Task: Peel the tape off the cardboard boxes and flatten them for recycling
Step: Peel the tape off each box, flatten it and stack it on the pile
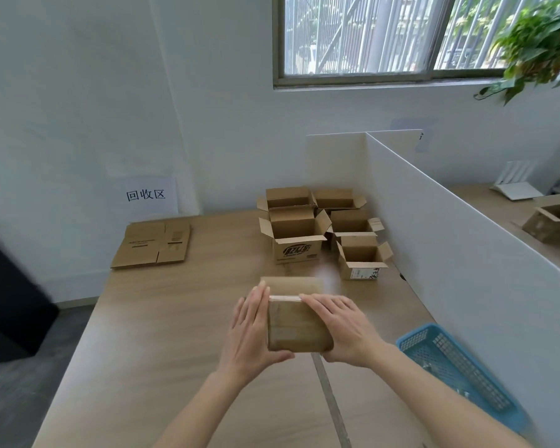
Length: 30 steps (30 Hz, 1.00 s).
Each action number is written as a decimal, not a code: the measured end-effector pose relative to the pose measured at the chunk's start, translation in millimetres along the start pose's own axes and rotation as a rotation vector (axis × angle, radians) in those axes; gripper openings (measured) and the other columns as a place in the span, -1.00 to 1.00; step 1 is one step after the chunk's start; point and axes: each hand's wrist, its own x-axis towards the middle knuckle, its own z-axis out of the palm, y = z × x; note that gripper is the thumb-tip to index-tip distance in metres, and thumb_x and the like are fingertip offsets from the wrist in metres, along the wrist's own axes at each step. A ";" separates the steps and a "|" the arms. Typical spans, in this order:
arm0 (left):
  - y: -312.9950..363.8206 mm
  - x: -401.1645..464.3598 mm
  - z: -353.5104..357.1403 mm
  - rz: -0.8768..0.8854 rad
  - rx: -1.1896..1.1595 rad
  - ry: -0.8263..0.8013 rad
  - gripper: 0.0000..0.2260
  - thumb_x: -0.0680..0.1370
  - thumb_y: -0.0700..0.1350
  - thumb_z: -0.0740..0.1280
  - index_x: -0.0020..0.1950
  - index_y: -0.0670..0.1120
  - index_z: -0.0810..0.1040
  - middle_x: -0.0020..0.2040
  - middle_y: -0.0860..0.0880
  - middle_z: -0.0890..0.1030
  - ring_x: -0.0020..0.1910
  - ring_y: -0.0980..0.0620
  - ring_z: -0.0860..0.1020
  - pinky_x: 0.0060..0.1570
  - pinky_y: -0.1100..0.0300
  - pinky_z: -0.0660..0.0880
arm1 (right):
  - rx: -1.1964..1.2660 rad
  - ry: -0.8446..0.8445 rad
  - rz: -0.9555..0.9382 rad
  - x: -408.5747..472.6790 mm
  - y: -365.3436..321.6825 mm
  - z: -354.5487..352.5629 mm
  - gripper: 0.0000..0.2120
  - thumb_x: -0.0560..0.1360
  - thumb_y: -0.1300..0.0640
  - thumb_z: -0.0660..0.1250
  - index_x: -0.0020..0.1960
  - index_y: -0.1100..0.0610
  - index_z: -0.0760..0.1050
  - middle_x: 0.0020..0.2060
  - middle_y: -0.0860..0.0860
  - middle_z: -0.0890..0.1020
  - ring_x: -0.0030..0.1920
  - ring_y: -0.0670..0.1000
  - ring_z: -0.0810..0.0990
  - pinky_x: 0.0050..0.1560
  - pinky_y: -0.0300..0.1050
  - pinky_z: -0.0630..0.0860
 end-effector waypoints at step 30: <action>-2.7 -13.0 204.6 -0.124 0.200 -0.337 -0.36 0.65 0.36 -0.12 0.67 0.11 0.04 0.64 0.11 0.15 0.63 0.06 0.06 0.59 -0.04 -0.13 | 0.600 -0.019 0.259 -46.9 68.1 202.1 -0.28 0.47 -0.15 0.46 0.52 -0.29 0.17 0.37 -0.28 0.42 0.31 -0.17 0.47 0.16 -0.11 0.58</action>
